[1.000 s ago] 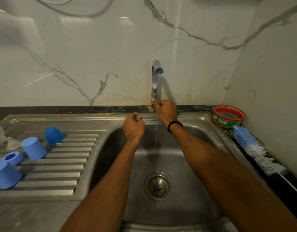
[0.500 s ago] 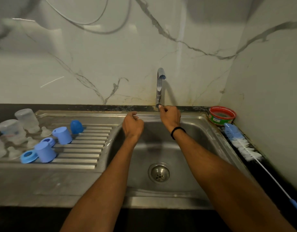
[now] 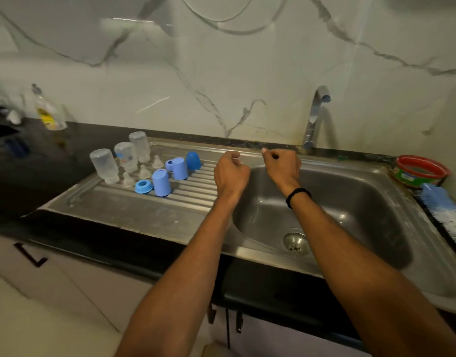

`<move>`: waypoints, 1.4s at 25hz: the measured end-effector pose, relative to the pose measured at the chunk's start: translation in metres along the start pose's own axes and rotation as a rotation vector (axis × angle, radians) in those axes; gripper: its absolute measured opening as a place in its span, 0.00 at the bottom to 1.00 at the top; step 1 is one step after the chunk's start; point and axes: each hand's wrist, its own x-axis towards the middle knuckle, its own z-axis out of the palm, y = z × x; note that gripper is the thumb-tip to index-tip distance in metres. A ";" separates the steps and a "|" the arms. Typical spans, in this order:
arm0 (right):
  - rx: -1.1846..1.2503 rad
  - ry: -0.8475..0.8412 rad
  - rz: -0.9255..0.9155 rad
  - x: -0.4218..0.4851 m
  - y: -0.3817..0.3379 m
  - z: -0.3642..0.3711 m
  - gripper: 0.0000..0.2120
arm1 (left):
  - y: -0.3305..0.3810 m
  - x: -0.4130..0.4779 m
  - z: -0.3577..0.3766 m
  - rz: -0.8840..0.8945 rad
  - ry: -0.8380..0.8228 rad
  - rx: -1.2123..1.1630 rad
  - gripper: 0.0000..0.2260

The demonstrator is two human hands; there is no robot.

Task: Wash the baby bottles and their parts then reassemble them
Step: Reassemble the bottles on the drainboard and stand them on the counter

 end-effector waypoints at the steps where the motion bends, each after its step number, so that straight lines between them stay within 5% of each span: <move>1: 0.012 -0.011 -0.015 0.002 -0.003 0.008 0.23 | -0.007 0.006 -0.003 -0.008 0.006 -0.005 0.15; 8: 0.116 -0.153 0.050 0.018 -0.018 0.052 0.23 | -0.026 0.036 -0.019 -0.188 0.043 -0.018 0.13; 20: 0.095 -0.446 0.268 -0.014 -0.152 0.011 0.24 | 0.073 -0.001 -0.152 -0.427 0.088 0.103 0.14; 29: 0.048 -0.533 0.305 -0.034 -0.185 0.049 0.18 | 0.042 0.017 -0.214 -0.562 0.247 0.040 0.13; 35: -0.008 -0.521 0.307 -0.018 -0.200 0.102 0.20 | -0.005 0.062 -0.231 -0.572 0.209 0.032 0.13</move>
